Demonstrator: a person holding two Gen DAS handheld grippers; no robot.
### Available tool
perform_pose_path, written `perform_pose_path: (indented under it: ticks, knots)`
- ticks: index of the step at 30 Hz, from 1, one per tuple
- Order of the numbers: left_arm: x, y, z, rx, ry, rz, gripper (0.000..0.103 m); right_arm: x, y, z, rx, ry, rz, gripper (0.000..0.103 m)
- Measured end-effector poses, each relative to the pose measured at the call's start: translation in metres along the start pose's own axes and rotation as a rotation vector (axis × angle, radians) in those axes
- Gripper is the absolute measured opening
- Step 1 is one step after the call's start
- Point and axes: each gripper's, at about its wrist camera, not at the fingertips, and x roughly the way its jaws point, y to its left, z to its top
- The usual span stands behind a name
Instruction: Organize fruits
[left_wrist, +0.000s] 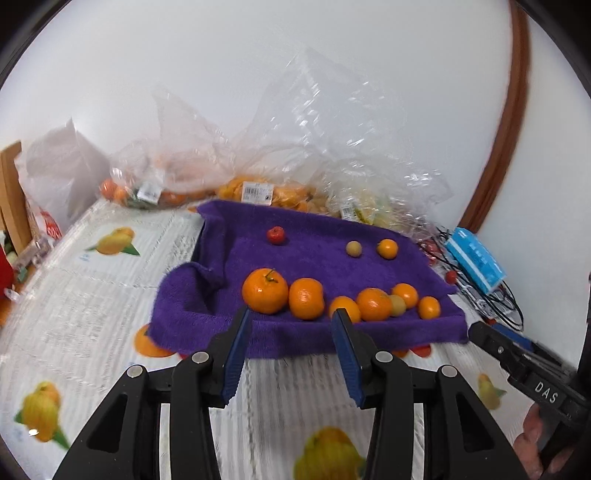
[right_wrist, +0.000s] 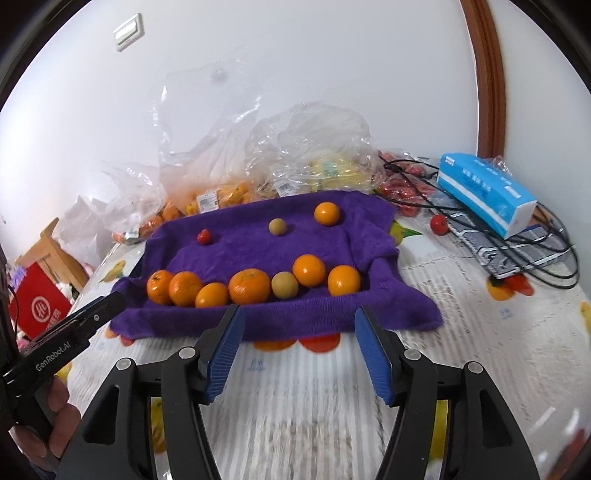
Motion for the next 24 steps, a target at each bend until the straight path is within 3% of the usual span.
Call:
perform_pose_path:
  ticks: [9, 12, 16, 24]
  knots:
    - [-0.075, -0.024, 0.003, 0.099, -0.062, 0.038, 0.065, -0.070, 0.009, 0.001, 0.005, 0.011, -0.054, 0.062]
    - [-0.095, -0.027, 0.001, 0.100, -0.075, 0.028, 0.071, -0.092, 0.007, -0.003, 0.025, 0.012, -0.059, 0.075]
    - [-0.118, -0.028, -0.001, 0.094, -0.087, 0.031, 0.077, -0.128, 0.010, -0.011, 0.003, -0.054, -0.068, 0.090]
    - [-0.151, -0.036, 0.000, 0.098, -0.102, 0.068, 0.078, -0.168, 0.015, -0.019, -0.020, -0.097, -0.062, 0.098]
